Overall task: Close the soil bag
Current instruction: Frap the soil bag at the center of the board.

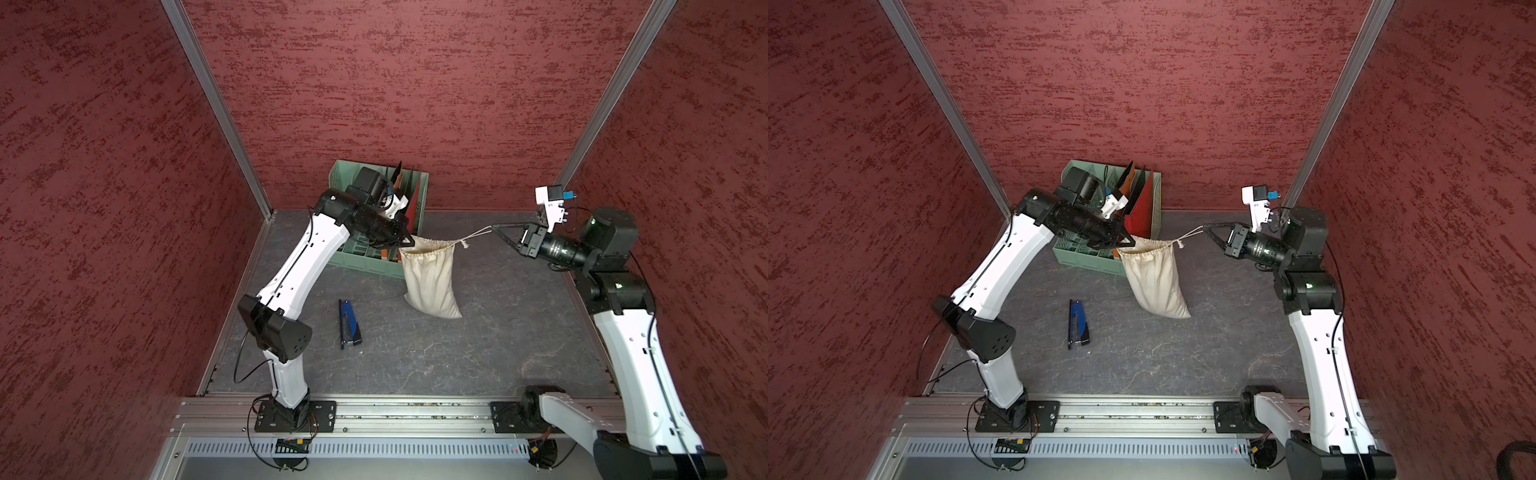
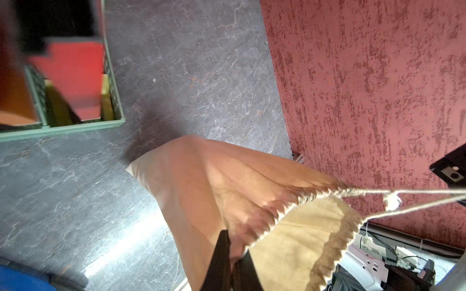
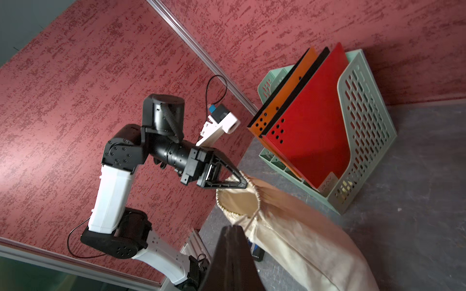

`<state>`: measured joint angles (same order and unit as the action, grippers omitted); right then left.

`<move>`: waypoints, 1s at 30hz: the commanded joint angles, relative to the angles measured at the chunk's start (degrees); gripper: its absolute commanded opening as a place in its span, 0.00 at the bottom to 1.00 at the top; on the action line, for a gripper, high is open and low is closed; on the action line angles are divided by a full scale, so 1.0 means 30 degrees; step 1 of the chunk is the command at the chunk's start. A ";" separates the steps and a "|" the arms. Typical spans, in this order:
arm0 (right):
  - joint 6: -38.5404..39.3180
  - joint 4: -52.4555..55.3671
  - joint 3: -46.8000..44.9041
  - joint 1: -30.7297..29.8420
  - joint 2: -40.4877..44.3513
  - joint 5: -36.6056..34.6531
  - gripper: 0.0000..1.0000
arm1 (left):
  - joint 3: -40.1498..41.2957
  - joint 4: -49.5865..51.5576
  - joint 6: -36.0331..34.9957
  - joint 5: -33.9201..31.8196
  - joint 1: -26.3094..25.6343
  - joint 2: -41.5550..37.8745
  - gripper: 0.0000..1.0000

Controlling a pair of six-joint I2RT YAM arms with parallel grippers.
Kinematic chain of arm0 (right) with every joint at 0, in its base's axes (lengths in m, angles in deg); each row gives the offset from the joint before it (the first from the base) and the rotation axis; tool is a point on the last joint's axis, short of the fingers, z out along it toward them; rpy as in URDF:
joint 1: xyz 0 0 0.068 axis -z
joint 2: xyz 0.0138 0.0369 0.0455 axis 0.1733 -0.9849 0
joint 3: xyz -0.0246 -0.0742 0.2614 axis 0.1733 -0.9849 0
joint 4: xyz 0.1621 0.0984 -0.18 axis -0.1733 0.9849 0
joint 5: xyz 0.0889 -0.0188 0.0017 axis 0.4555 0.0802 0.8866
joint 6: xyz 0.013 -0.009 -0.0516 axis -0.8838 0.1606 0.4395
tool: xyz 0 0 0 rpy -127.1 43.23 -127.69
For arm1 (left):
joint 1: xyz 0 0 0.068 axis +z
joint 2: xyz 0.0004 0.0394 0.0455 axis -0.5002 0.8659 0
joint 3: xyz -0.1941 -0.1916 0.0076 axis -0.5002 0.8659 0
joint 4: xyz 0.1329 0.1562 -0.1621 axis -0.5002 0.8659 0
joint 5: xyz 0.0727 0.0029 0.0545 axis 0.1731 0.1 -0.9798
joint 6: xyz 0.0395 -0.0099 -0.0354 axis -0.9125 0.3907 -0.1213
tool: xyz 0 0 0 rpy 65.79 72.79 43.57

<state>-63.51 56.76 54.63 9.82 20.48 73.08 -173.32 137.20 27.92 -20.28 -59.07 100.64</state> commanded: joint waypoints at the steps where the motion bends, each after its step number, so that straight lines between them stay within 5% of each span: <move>1: -0.0960 -0.2861 0.0666 -0.0499 -0.0395 -0.0164 0.00 | 0.2084 -0.1997 0.1841 -0.0400 -0.0135 -0.1966 0.00; 8: -0.0650 -0.3305 0.0472 -0.2362 -0.1500 -0.0887 0.00 | 0.7562 -0.5508 0.4928 -0.0645 -0.0392 -0.5065 0.00; 17: -0.0119 -0.3109 0.1829 -0.4409 -0.2803 -0.1723 0.00 | 1.0525 -0.7334 0.5818 -0.1107 -0.0069 -0.6594 0.06; 23: 0.0372 -0.2147 0.2146 -0.5202 -0.3284 -0.1947 0.00 | 1.1390 -0.8230 0.5346 -0.1275 0.0326 -0.7317 0.49; 24: 0.0517 -0.1980 0.2006 -0.5206 -0.3178 -0.2047 0.00 | 1.1367 -0.8243 0.5009 -0.1394 0.0379 -0.7476 0.60; 26: 0.0826 -0.1553 0.1846 -0.5215 -0.2956 -0.2290 0.00 | 1.1131 -0.8144 0.4114 -0.1732 0.0492 -0.7803 0.98; 30: 0.1076 -0.0532 0.2515 -0.5200 -0.2988 -0.2483 0.00 | 1.0376 -0.8350 0.1788 -0.1869 0.0562 -0.8040 1.00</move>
<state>-62.11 53.30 59.40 -5.57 10.47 67.24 -139.92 114.41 39.42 -24.69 -57.70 77.85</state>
